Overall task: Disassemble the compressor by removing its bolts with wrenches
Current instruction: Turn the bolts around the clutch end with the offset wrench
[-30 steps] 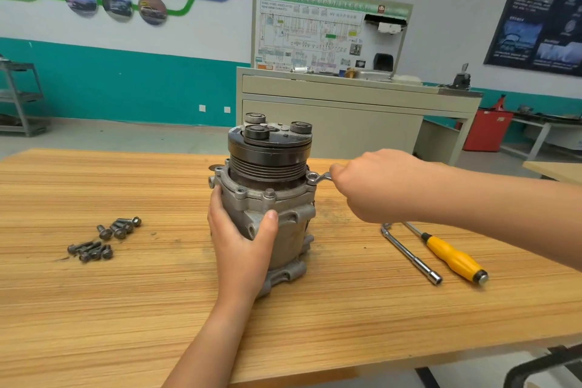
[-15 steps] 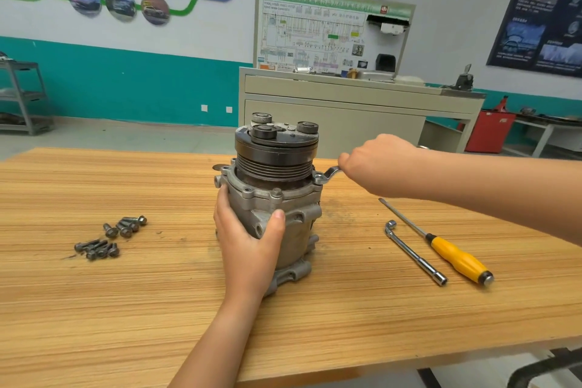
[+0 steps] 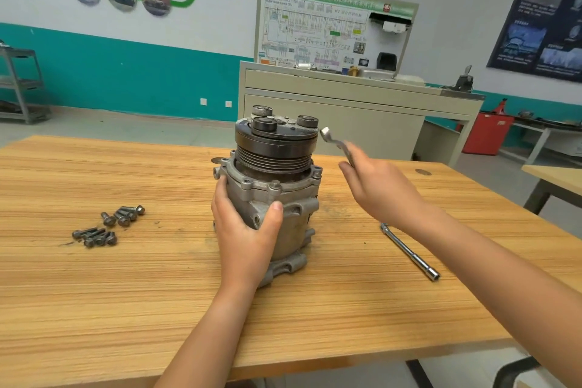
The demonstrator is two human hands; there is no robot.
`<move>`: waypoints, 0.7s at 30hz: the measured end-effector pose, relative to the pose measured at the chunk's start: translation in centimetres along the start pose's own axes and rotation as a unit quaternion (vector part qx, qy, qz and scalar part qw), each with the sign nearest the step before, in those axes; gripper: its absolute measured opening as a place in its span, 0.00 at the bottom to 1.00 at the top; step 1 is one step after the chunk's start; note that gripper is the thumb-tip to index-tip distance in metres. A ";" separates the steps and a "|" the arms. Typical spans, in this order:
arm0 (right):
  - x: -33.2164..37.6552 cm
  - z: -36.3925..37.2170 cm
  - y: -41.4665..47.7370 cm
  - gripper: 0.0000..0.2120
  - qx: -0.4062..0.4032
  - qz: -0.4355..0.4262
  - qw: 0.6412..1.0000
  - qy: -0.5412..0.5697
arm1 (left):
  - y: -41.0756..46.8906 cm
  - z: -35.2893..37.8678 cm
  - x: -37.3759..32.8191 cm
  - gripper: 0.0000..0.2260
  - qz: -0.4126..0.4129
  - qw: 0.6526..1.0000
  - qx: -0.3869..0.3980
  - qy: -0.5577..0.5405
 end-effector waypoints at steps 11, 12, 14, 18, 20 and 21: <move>2.5 -2.8 -1.0 0.18 0.140 0.012 0.949 -0.281 | 0.0 0.1 0.3 0.46 -0.009 1.000 0.005 -0.016; 2.9 -3.0 -0.9 0.19 0.145 0.008 0.940 -0.308 | 0.0 0.1 0.3 0.46 -0.008 1.000 0.006 -0.016; 3.5 -3.0 -0.7 0.22 0.157 -0.019 0.922 -0.354 | 0.0 0.1 0.3 0.46 -0.010 1.000 0.008 -0.016; 2.9 -3.5 -0.6 0.22 0.167 -0.063 0.909 -0.376 | 0.0 0.0 0.1 0.46 -0.009 1.000 0.009 -0.020; 2.4 -3.8 -0.4 0.19 0.180 -0.074 0.912 -0.361 | 0.0 0.0 0.1 0.46 -0.010 1.000 0.009 -0.022; 2.1 -3.7 -0.3 0.19 0.182 -0.078 0.915 -0.353 | 0.0 0.0 0.1 0.45 -0.009 1.000 0.011 -0.021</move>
Point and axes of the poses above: each hand's wrist, its own y-axis towards the middle knuckle, its own z-axis out of the palm, x = y × z, the point moved 1 cm from there along y, towards the middle knuckle, and after that the axes turned 3 degrees about x, right-handed, at the moved point
